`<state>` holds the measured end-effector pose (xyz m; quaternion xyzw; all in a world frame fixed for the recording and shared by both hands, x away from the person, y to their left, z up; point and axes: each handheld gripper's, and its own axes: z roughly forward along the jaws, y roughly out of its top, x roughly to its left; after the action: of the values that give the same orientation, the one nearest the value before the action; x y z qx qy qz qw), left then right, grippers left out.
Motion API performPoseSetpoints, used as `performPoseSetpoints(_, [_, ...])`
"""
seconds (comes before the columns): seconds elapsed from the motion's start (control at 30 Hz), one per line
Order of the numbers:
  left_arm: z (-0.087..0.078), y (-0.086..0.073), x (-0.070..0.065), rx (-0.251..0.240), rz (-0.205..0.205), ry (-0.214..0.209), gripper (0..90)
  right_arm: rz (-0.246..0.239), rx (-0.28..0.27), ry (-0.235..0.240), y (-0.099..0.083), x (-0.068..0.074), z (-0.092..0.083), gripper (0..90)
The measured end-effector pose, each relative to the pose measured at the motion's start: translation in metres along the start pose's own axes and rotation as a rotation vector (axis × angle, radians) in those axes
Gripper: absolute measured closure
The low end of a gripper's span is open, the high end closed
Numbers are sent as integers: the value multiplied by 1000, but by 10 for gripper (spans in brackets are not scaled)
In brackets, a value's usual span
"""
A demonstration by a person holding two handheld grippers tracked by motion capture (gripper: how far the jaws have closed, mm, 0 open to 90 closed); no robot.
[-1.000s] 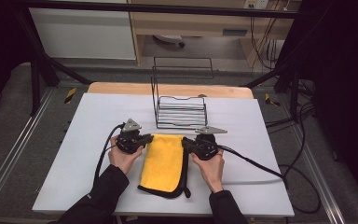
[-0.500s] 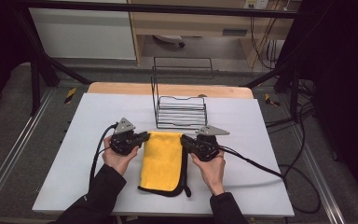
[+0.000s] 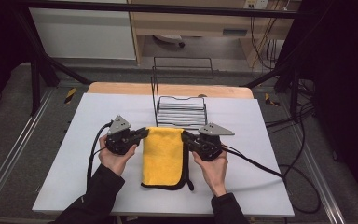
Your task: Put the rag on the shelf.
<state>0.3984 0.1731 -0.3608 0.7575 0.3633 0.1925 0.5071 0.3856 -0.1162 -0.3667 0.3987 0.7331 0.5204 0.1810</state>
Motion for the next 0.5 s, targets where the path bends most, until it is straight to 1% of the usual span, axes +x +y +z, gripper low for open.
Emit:
performPoseSetpoints(0.17, [-7, 7, -4, -37, -5, 0, 839, -23, -26, -8, 7, 2, -6, 804])
performPoseSetpoints(0.27, [-11, 11, -6, -57, 5, 6, 839, -35, -45, -10, 12, 3, -10, 804])
performPoseSetpoints(0.5, [-16, 18, -9, -93, 8, 11, 839, -75, -76, -23, 22, 7, -18, 806])
